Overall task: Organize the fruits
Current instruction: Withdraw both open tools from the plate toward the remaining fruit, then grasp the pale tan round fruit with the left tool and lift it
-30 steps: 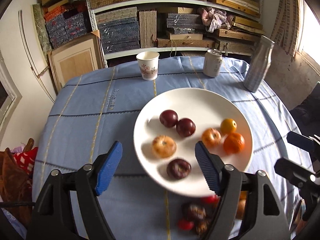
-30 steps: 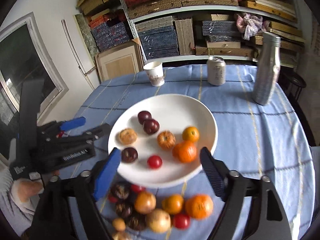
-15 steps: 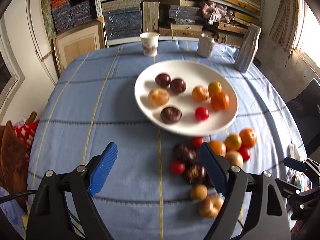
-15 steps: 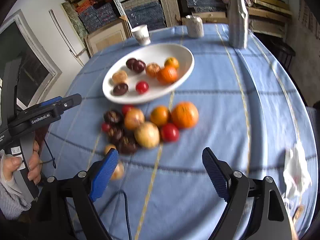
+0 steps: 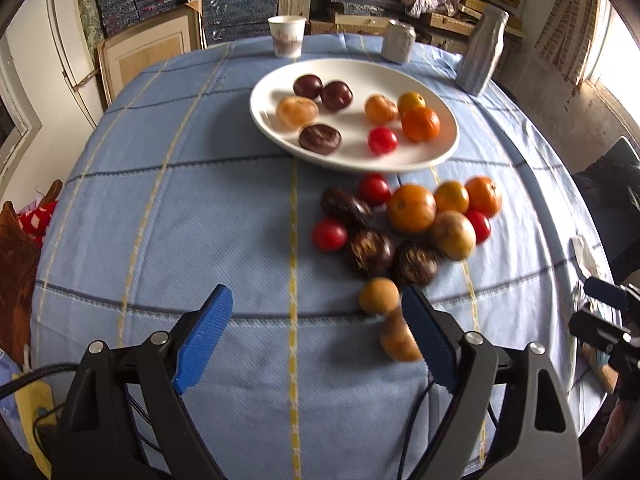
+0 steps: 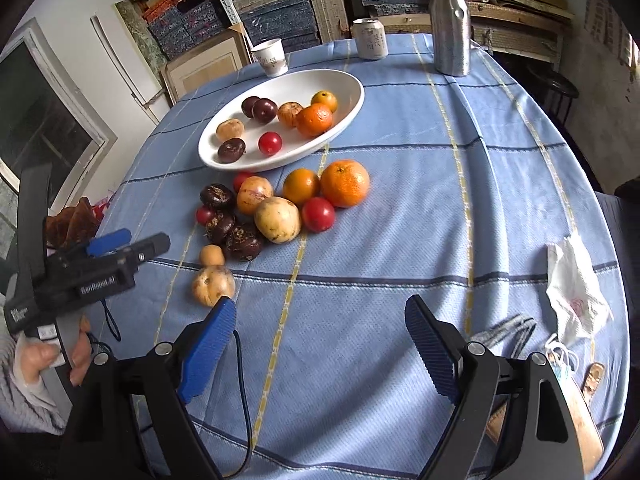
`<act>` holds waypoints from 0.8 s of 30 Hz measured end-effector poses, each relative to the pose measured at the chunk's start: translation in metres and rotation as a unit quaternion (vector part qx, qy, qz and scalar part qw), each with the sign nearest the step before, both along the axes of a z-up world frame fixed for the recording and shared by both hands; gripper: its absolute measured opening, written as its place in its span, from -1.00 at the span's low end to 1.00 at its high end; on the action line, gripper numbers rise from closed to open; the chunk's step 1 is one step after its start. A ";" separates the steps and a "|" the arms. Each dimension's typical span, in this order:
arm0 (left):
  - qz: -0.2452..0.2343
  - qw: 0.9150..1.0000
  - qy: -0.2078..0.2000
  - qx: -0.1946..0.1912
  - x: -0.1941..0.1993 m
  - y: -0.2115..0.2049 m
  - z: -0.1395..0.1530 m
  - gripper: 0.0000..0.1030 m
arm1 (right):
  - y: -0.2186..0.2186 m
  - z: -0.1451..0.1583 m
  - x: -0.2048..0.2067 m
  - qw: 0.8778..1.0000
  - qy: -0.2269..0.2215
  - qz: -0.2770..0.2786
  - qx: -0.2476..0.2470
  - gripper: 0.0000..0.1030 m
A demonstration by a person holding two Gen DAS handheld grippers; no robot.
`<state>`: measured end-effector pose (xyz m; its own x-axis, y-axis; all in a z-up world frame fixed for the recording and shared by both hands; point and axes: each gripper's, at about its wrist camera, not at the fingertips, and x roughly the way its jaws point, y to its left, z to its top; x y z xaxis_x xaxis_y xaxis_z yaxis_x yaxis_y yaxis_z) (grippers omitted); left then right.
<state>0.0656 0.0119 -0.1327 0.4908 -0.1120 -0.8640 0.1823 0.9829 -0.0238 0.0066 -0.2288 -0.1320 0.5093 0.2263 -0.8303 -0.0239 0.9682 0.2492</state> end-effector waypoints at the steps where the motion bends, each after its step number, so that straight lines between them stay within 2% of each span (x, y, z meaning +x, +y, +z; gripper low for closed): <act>1: -0.003 1.000 0.003 0.001 -0.003 -0.002 -0.003 0.65 | -0.001 0.000 -0.001 1.000 0.001 -0.001 0.001 0.70; 15: -0.036 0.998 0.042 -0.019 -0.020 -0.013 -0.036 0.66 | -0.016 -0.004 -0.011 1.000 0.014 -0.015 -0.003 0.70; 24: -0.069 0.994 0.057 -0.067 -0.015 -0.025 -0.042 0.64 | -0.023 -0.009 -0.010 0.999 0.023 -0.026 -0.001 0.71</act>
